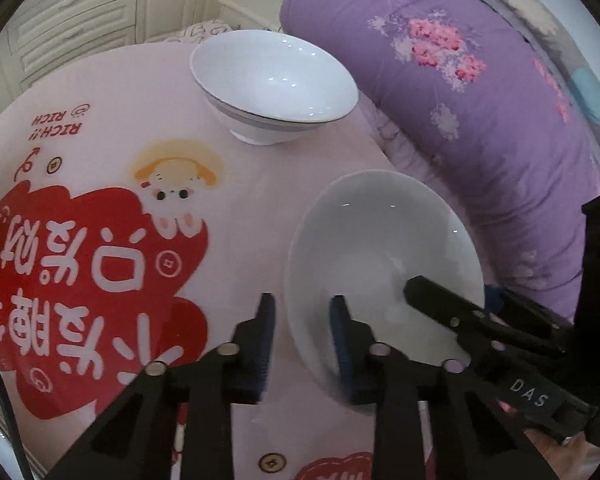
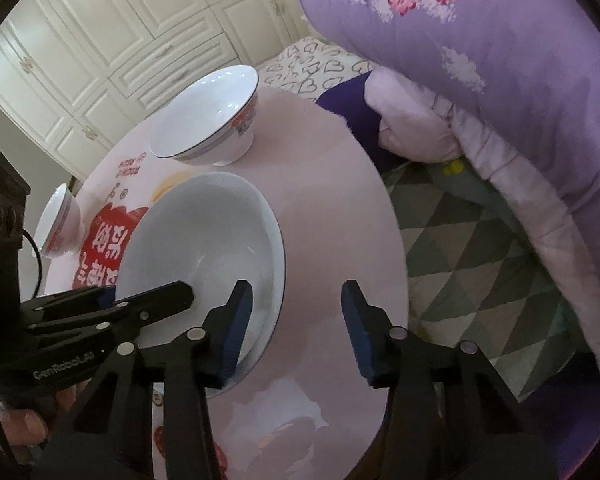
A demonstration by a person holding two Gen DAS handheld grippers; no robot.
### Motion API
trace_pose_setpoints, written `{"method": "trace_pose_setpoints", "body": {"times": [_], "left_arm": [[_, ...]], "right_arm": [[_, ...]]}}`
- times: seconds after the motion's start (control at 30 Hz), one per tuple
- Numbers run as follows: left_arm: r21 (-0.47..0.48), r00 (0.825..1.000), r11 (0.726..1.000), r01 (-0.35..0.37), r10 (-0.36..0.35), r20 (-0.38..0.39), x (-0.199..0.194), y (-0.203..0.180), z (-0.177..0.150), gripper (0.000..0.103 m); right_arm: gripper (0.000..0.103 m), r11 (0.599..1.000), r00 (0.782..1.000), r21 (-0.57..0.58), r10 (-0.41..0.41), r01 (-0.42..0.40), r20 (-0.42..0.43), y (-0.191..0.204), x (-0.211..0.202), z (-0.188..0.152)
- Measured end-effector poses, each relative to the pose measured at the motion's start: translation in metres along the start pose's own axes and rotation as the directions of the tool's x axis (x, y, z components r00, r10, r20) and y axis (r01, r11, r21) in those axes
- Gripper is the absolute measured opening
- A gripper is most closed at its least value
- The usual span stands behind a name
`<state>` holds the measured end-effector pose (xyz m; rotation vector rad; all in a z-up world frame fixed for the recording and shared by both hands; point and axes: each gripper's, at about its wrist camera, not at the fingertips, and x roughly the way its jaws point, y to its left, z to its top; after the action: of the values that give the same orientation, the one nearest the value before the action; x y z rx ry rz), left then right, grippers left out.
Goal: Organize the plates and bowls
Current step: 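Close both grippers on the second bowl's rim and lift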
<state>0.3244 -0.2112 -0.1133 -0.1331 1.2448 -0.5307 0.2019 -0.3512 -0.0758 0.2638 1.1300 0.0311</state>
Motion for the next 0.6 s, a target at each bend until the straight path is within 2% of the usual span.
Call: {"method": "trace_pose_setpoints", "body": {"times": [0.07, 0.2, 0.27, 0.6], "left_arm": [[0.009, 1.0, 1.0, 0.008, -0.008, 0.0, 0.001, -0.002, 0.001, 0.014], [0.012, 1.0, 1.0, 0.007, -0.007, 0.009, 0.001, -0.004, 0.003, 0.014], [0.005, 1.0, 1.0, 0.014, -0.014, 0.01, 0.001, -0.003, 0.002, 0.014], [-0.034, 1.0, 0.999, 0.022, -0.021, 0.011, -0.013, 0.013, -0.001, 0.013]], "right_arm": [[0.039, 1.0, 1.0, 0.004, 0.002, -0.002, -0.002, 0.001, 0.001, 0.001], [0.021, 1.0, 1.0, 0.007, 0.008, -0.008, -0.004, 0.005, 0.003, 0.001], [0.016, 1.0, 1.0, 0.008, 0.015, -0.015, -0.005, 0.007, 0.003, 0.002], [0.016, 1.0, 1.0, 0.006, 0.017, -0.017, -0.003, 0.021, 0.003, 0.007]]}}
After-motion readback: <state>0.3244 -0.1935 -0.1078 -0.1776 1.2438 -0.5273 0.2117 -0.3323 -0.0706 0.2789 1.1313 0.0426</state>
